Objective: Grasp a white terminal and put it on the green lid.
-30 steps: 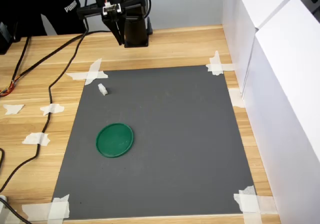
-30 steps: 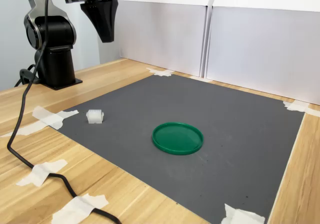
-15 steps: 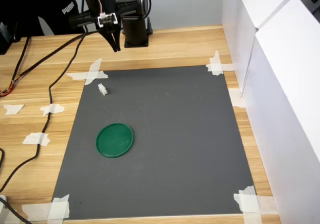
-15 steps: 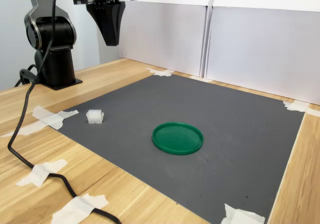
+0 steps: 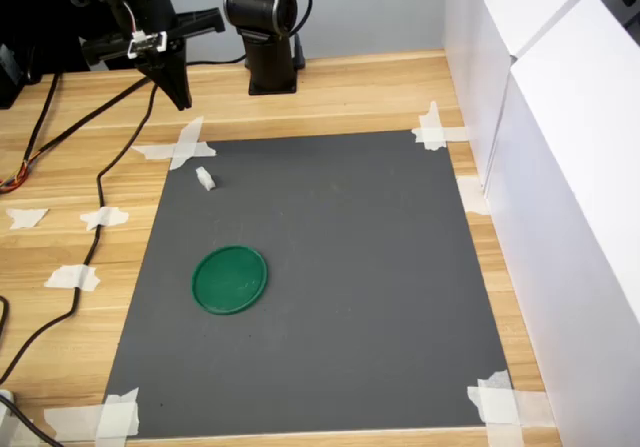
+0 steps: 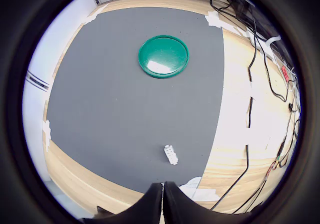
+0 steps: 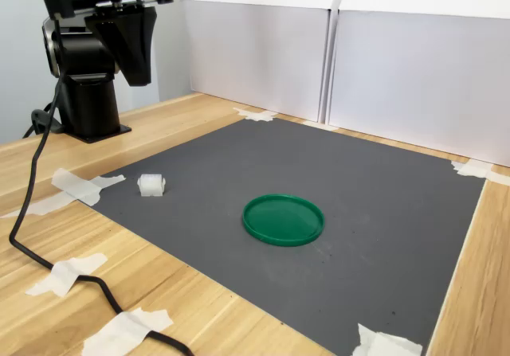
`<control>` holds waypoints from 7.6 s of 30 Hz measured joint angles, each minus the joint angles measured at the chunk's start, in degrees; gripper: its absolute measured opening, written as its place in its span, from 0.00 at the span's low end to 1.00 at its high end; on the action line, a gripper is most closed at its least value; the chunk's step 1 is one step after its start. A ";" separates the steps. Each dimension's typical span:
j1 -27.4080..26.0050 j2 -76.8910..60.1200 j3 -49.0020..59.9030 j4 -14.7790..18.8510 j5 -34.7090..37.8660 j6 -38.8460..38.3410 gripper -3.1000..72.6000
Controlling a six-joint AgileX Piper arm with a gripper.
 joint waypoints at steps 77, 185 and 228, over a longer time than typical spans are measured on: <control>-0.18 9.19 0.75 -1.03 -5.09 -23.12 0.83; 2.78 13.67 7.95 -3.47 -16.38 -18.70 0.15; 18.42 37.05 -33.03 -7.52 2.13 -1.01 0.15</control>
